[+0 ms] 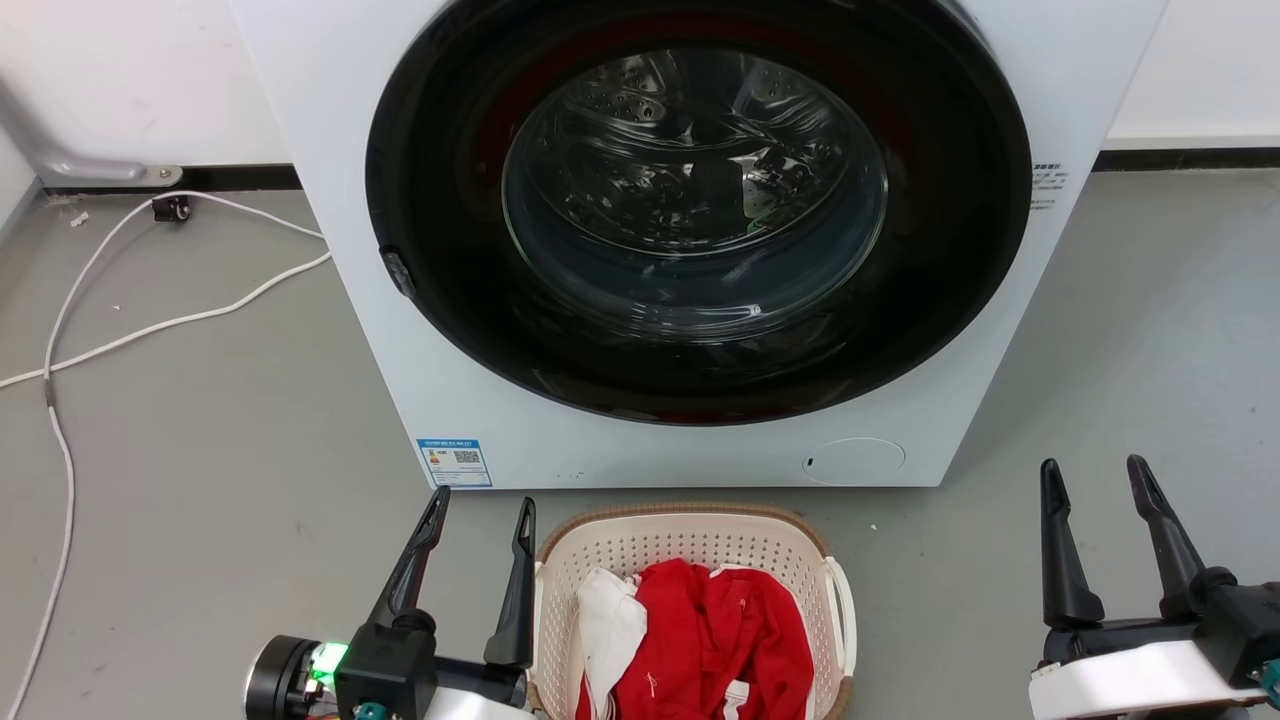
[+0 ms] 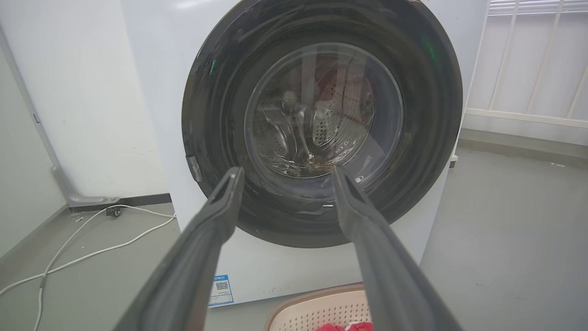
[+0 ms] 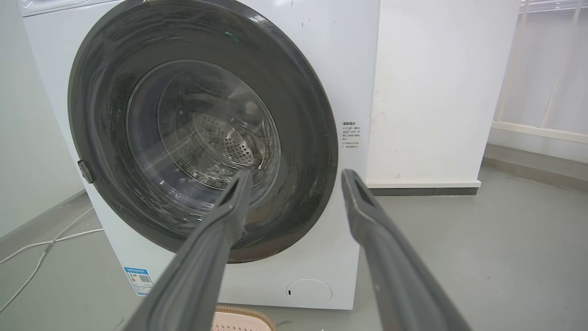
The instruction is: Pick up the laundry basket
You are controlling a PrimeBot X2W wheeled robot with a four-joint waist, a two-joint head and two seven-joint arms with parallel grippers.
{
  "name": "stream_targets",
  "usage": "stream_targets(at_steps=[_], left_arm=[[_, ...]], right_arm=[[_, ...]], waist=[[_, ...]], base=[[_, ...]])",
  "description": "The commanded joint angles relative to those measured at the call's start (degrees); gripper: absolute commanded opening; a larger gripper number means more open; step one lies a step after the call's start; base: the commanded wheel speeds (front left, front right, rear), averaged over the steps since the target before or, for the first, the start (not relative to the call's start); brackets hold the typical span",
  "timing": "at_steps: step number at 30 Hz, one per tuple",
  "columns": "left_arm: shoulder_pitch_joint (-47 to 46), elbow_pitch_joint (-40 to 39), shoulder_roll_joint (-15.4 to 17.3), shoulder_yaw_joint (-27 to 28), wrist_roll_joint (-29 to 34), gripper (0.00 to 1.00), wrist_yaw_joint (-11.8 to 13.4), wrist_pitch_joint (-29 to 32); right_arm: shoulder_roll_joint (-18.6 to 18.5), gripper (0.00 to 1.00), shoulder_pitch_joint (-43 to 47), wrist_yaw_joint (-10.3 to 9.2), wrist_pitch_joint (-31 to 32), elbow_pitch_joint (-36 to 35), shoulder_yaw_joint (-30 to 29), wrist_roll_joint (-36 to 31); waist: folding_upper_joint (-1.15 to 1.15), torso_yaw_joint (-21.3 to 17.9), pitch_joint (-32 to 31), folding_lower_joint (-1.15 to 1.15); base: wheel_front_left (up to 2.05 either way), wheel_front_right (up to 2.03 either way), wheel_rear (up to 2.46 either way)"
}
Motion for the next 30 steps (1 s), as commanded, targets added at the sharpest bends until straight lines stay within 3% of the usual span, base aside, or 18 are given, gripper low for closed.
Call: stream_targets(at_steps=[1,19,30], left_arm=[[0.62,0.11,-0.25,0.39,0.42,1.0,-0.37,-0.16],[1.02,1.83,-1.03,1.54,-0.26,1.0,-2.01,-0.15],[-5.91,9.21,-1.15,3.84,0.48,1.0,-1.61,-0.15]], right_arm=[[-0.13,1.0,0.1,-0.02,-0.13,0.1,0.06,-0.2],[-0.12,1.0,0.17,-0.02,-0.13,1.06,0.39,0.95],[-0.1,1.0,-6.95,-0.02,0.33,6.78,1.66,-0.7]], waist=[[0.0,0.04,-0.08,0.0],[0.0,-0.08,0.8,0.0],[0.0,-1.25,12.55,0.0]], base=[[0.0,0.0,0.0],[0.0,0.0,0.0],[0.0,0.0,0.0]])
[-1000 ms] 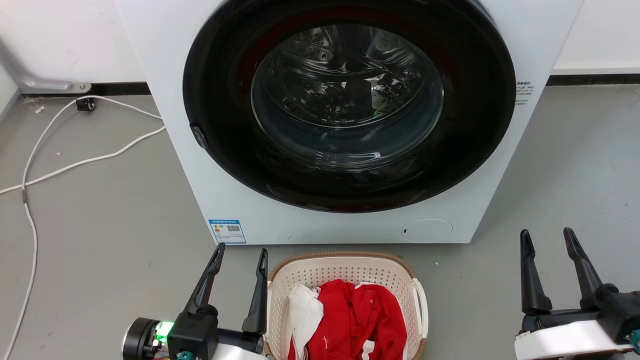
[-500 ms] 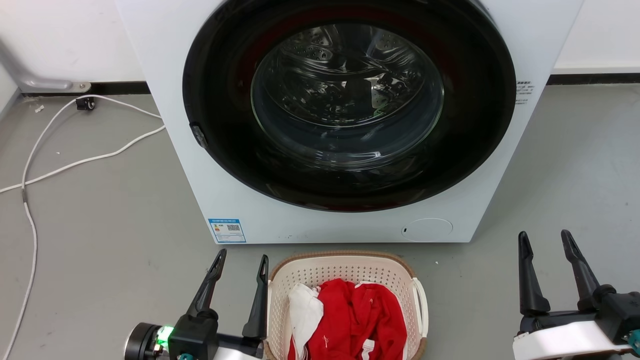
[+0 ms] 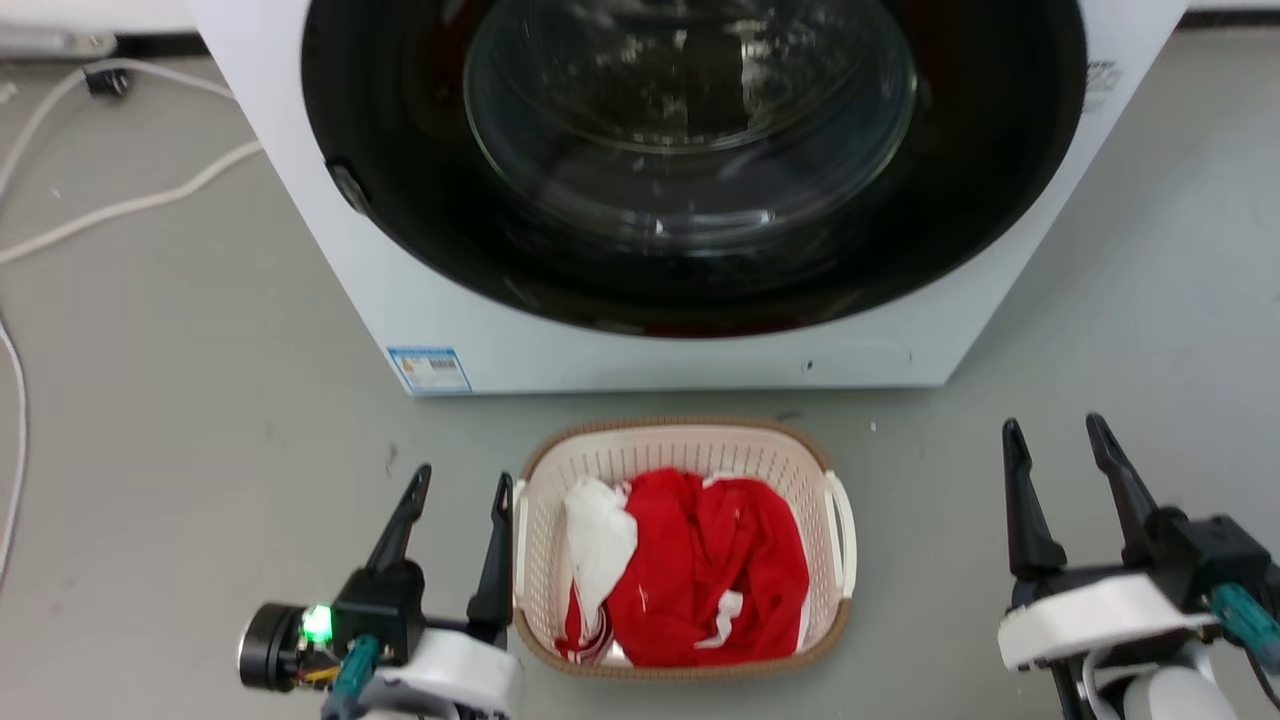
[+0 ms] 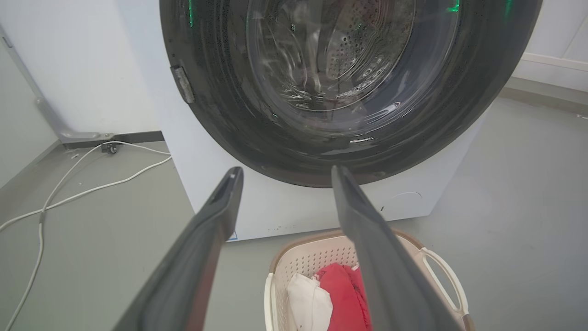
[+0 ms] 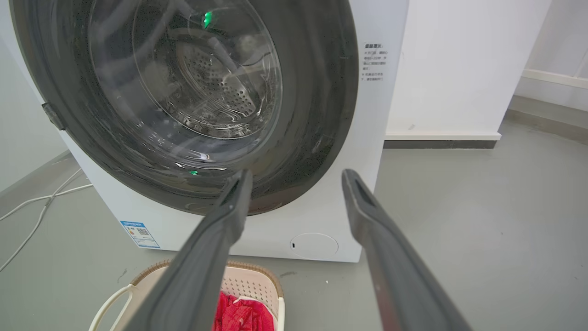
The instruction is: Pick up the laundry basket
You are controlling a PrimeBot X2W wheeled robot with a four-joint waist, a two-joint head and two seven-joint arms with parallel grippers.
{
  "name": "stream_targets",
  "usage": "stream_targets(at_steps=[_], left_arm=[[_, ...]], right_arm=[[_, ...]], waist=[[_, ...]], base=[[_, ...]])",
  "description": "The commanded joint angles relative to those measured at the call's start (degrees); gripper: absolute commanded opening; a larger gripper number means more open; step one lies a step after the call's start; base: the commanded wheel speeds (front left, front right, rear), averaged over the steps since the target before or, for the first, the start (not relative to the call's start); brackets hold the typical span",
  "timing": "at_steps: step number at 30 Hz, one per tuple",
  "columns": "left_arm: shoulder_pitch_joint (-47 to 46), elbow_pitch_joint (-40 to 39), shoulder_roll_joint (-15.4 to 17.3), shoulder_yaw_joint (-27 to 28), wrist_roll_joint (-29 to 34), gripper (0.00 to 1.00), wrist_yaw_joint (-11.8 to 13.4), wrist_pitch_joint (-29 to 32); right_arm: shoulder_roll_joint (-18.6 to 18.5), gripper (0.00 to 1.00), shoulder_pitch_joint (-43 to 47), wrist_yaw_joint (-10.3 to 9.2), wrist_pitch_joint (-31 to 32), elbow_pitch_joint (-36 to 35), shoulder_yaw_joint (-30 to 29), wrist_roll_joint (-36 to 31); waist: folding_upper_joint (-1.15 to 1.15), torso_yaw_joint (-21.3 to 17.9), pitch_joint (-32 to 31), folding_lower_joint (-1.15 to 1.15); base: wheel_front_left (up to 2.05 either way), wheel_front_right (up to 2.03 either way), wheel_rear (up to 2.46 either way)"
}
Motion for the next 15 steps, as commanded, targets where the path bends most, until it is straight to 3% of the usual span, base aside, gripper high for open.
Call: stream_targets(at_steps=[1,15], left_arm=[[-2.29,1.18,-0.04,0.52,0.41,1.0,-0.1,-0.13],[-23.36,19.98,3.28,2.49,1.97,1.0,-2.86,-0.14]], right_arm=[[-0.08,1.0,-2.3,-0.02,0.37,1.2,0.17,-0.41],[-0.06,1.0,-21.89,-0.02,3.81,20.04,0.5,-2.52]], waist=[[0.0,-0.63,5.34,0.0],[0.0,-0.57,24.64,0.0]], base=[[0.0,0.0,0.0],[0.0,0.0,0.0]])
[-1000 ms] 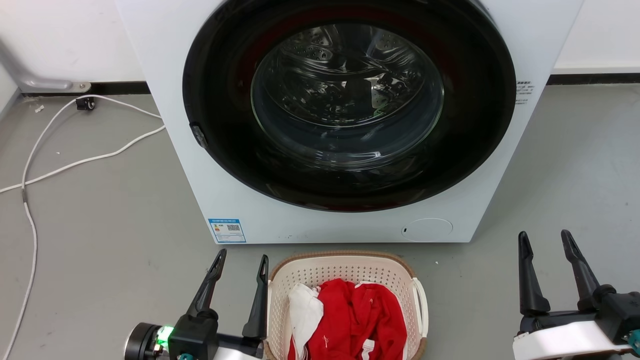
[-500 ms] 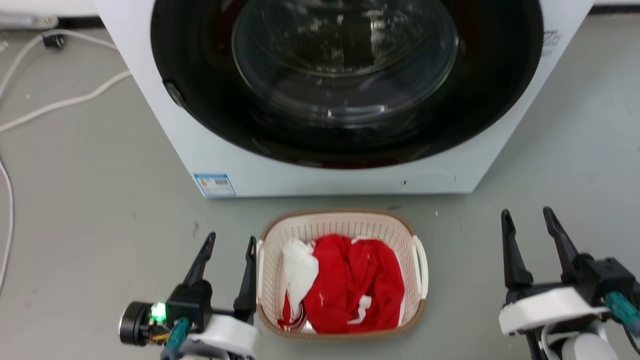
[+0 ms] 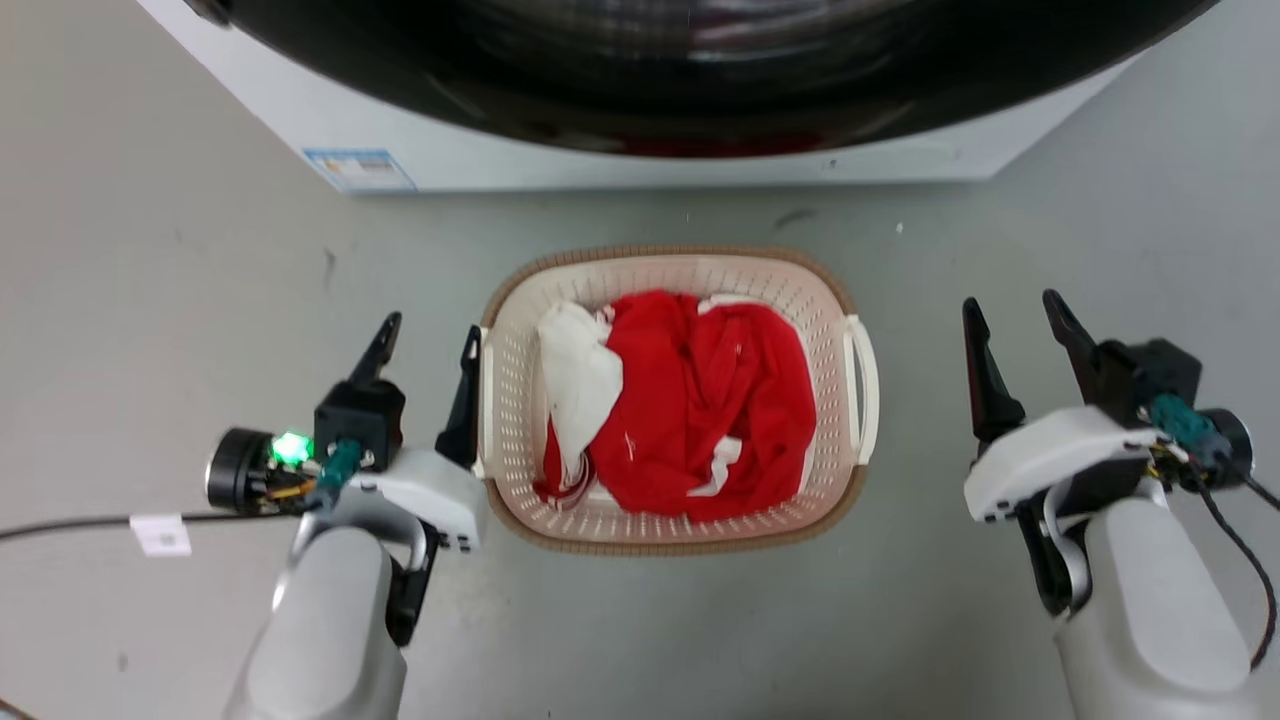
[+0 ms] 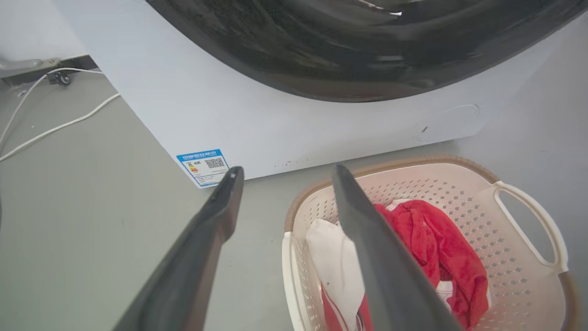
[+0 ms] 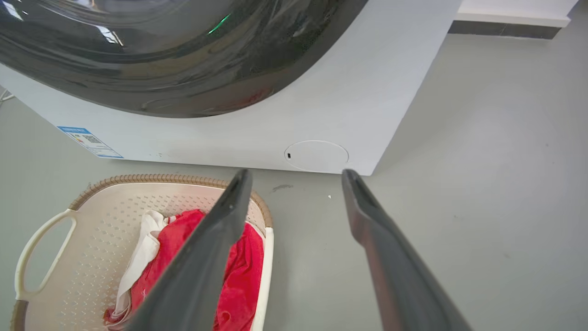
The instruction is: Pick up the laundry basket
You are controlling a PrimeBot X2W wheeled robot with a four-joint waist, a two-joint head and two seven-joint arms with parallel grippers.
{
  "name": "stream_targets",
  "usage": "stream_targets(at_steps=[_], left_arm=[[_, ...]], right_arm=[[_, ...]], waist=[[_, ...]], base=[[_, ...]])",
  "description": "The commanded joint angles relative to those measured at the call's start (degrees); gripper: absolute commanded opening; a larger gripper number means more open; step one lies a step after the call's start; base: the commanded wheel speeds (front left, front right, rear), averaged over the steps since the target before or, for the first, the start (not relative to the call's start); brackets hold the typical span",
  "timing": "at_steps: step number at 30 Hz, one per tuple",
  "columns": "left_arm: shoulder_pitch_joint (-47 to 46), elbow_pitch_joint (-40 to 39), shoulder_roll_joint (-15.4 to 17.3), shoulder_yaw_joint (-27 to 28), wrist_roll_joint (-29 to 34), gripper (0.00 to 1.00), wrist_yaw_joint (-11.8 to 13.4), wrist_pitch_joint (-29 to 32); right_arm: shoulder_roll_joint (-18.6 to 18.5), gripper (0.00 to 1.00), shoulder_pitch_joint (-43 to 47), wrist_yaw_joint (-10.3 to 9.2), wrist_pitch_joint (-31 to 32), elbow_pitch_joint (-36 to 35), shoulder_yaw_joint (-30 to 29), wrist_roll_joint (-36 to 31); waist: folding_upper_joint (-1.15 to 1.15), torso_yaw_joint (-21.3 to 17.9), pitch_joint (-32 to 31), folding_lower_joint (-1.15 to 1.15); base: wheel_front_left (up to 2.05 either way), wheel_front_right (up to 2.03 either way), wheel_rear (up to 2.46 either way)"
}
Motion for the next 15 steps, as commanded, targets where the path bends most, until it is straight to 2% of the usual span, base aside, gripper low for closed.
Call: stream_targets(at_steps=[1,9,15], left_arm=[[-2.53,2.28,0.63,0.07,0.34,1.0,-0.23,-0.14],[-10.96,14.63,2.4,-1.42,1.31,1.0,-1.21,-0.14],[-15.36,20.99,2.76,-2.2,1.94,1.0,-0.21,-0.14]], right_arm=[[-0.05,1.0,-2.71,-0.02,-0.16,2.31,0.21,0.46],[-0.05,1.0,-11.5,-0.02,-0.46,15.15,2.02,1.11],[-0.03,1.0,-16.54,-0.02,-0.2,23.79,5.52,4.76]], waist=[[0.0,-0.17,5.59,-0.01],[0.0,-0.59,11.04,-0.01],[0.0,0.05,13.63,-0.01]], base=[[0.0,0.0,0.0],[0.0,0.0,0.0],[0.0,0.0,0.0]])
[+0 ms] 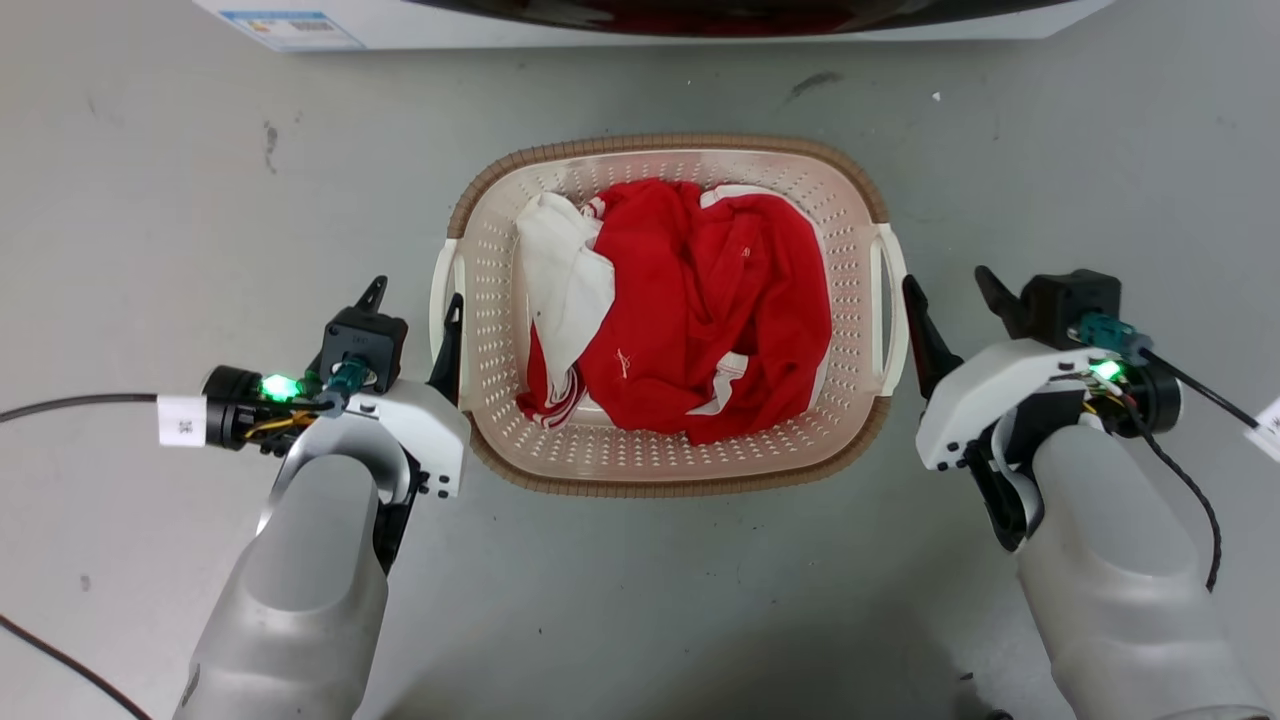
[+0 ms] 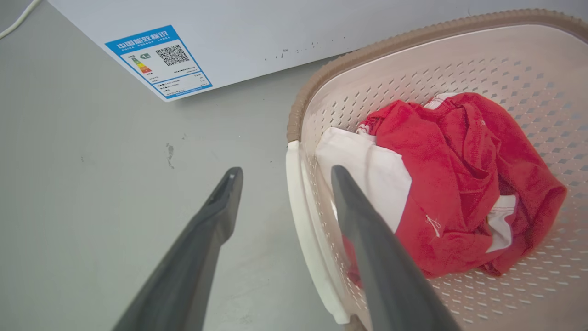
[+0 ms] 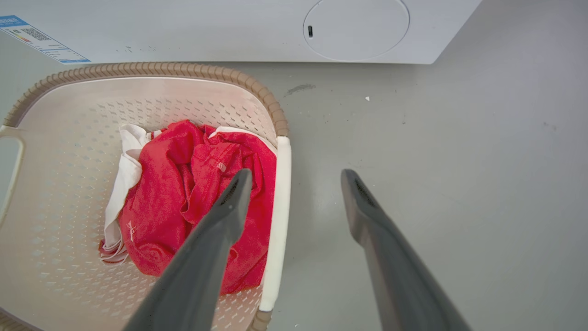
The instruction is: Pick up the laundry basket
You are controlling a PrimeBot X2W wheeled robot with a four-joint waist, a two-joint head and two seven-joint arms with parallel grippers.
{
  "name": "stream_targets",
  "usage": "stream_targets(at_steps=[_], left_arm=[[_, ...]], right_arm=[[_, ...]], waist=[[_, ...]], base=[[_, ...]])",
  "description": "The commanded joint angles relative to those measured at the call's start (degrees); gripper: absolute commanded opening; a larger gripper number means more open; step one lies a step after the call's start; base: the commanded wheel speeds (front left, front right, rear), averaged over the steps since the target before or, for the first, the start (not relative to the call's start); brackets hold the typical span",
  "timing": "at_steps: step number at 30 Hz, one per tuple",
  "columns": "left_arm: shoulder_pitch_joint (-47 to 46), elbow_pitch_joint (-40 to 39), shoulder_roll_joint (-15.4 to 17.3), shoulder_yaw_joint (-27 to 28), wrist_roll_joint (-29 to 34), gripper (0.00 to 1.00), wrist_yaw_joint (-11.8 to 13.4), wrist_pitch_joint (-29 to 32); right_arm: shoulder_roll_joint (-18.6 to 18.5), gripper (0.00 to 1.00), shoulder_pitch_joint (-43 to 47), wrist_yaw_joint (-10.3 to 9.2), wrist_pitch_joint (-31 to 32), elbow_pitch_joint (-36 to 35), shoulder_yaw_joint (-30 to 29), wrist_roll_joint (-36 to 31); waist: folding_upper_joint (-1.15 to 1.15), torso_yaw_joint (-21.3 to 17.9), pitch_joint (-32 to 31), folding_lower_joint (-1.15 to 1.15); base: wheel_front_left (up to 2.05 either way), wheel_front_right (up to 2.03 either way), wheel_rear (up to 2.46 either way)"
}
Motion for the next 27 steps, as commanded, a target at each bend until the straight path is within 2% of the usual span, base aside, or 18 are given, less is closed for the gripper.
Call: stream_targets(at_steps=[1,9,21,27], left_arm=[[-1.7,1.09,0.21,-0.29,0.4,1.0,0.5,-0.14],[-5.88,6.8,0.09,-1.71,0.81,1.0,0.99,-0.14],[-14.16,19.27,0.14,-3.88,0.5,1.0,-0.95,0.06],[-17.77,22.63,-0.09,-5.62,0.87,1.0,-1.8,0.14]], right_arm=[[-0.02,1.0,-2.17,-0.02,0.02,2.01,1.21,1.01],[-0.05,1.0,-8.35,-0.02,0.75,11.07,2.34,2.16],[-0.05,1.0,-15.7,-0.02,5.57,20.81,6.23,5.92],[-0.03,1.0,-17.41,-0.02,6.83,22.53,8.12,7.66]], waist=[[0.0,0.48,1.11,-0.01],[0.0,1.41,3.46,-0.01],[0.0,1.7,6.73,-0.01],[0.0,2.06,8.14,-0.01]], base=[[0.0,0.0,0.0],[0.0,0.0,0.0],[0.0,0.0,0.0],[0.0,0.0,0.0]])
